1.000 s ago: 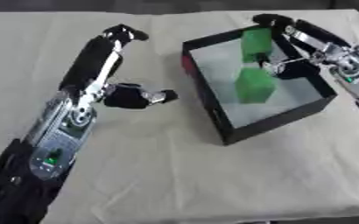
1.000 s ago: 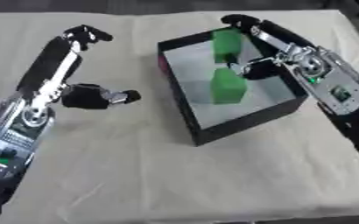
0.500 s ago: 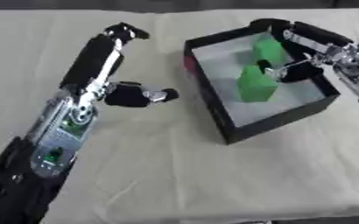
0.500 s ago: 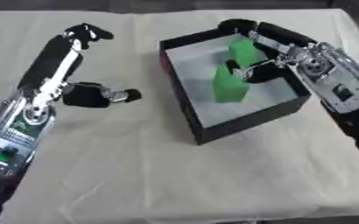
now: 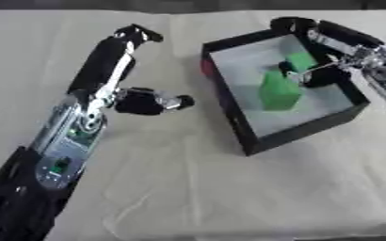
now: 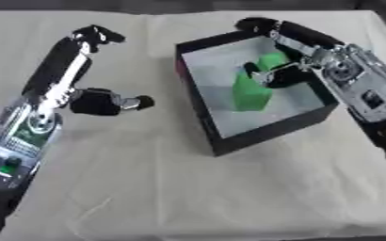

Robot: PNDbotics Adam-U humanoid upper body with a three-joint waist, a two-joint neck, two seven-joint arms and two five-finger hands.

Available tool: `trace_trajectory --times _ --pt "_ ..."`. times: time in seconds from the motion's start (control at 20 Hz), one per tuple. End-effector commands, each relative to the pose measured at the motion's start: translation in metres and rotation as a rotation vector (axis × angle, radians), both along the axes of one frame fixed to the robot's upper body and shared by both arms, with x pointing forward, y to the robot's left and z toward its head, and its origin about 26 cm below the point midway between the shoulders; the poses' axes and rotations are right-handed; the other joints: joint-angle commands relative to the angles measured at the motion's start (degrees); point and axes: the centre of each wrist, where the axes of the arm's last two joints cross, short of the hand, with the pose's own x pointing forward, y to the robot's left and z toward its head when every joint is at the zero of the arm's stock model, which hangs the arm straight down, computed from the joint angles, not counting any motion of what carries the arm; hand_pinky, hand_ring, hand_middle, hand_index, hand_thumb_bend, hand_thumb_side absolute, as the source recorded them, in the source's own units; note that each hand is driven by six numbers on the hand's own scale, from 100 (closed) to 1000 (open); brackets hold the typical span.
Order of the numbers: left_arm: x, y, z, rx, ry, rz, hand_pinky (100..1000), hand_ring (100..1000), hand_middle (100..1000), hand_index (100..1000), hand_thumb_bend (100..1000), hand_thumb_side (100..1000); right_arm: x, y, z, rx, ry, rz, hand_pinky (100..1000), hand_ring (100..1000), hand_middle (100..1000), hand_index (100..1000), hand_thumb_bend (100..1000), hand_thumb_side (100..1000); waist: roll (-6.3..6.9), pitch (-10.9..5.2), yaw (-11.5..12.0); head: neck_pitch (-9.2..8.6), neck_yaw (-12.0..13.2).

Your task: Pick up the objects with one hand, pass them to the other hand, and then place them into the box on the other side of the table.

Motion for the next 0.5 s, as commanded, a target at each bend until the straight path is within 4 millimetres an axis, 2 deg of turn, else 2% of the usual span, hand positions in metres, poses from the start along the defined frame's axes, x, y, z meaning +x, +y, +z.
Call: trace_trajectory --times 0.05,0.1,0.15,0.2,0.5 --pt "0.001 0.009 0.012 -0.001 -0.036 0.020 791 812 756 814 846 427 -0.008 -0.005 0.029 0.087 -0.040 0.004 1000 1000 1000 1000 100 328 0.64 -2.15 0.15 0.09 1.20" --pt "0.001 0.012 0.012 0.000 -0.037 0.027 792 811 755 813 761 424 -0.009 -0.005 0.031 0.115 -0.039 0.005 996 1000 1000 1000 100 476 0.70 -2.19 0.23 0.13 1.47" --pt "0.002 0.014 0.013 0.002 -0.038 0.036 792 811 755 813 846 428 -0.011 -0.005 0.034 0.143 -0.038 0.006 995 1000 1000 1000 100 389 0.76 -2.23 0.32 0.18 1.75" --pt "0.003 0.018 0.014 0.003 -0.040 0.048 792 810 755 813 845 427 -0.012 -0.005 0.037 0.171 -0.039 0.006 988 1000 1000 1000 100 420 0.84 -2.30 0.45 0.27 2.15" --pt "0.009 0.050 0.021 0.025 -0.037 0.127 799 809 755 816 847 437 -0.020 -0.014 0.048 0.289 -0.002 -0.008 985 1000 1000 1000 100 459 1.21 -2.57 1.23 0.35 4.84"
